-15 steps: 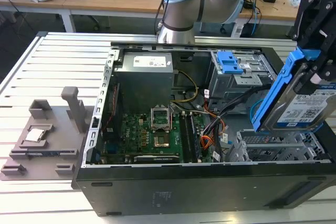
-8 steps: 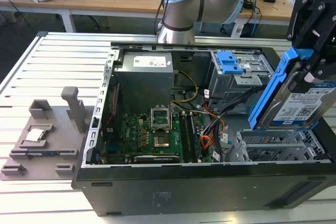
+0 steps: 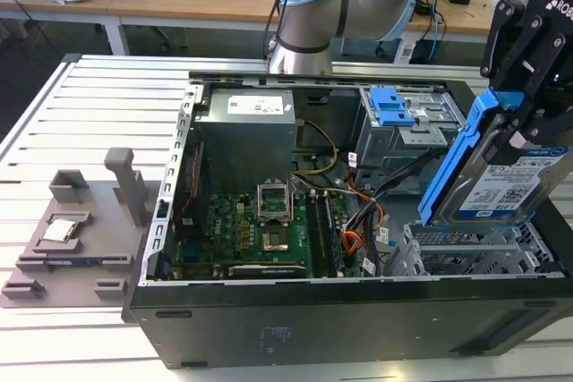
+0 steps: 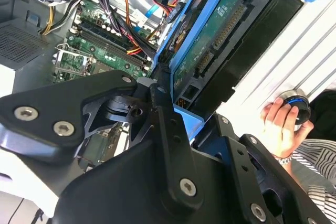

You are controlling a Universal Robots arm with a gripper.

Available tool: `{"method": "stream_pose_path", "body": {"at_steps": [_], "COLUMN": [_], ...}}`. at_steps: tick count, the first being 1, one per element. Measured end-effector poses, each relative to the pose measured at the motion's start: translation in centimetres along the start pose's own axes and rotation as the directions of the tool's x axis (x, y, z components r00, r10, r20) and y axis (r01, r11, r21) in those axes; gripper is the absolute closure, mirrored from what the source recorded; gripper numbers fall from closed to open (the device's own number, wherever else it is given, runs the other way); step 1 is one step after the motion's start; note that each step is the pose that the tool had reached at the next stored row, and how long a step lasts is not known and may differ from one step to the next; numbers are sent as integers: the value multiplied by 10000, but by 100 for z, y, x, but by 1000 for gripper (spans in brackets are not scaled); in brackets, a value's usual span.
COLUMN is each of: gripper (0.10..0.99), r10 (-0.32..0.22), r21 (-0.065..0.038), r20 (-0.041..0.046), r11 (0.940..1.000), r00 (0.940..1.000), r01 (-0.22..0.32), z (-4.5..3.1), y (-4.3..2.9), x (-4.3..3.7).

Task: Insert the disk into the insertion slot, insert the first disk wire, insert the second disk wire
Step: 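Insert the disk into the insertion slot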

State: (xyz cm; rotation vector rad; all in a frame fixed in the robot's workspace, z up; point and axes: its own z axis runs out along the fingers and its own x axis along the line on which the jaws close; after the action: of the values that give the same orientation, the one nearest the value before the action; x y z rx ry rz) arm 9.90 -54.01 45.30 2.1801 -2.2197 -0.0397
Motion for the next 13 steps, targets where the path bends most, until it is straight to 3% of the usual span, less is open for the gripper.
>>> {"method": "stream_pose_path", "body": {"at_steps": [13], "gripper": [722], "r10": [3], "r21": [0], "r20": [0], "r11": [10000], "r00": [10000], "r01": [-3], "z": [115], "y": [8], "x": [0]}}
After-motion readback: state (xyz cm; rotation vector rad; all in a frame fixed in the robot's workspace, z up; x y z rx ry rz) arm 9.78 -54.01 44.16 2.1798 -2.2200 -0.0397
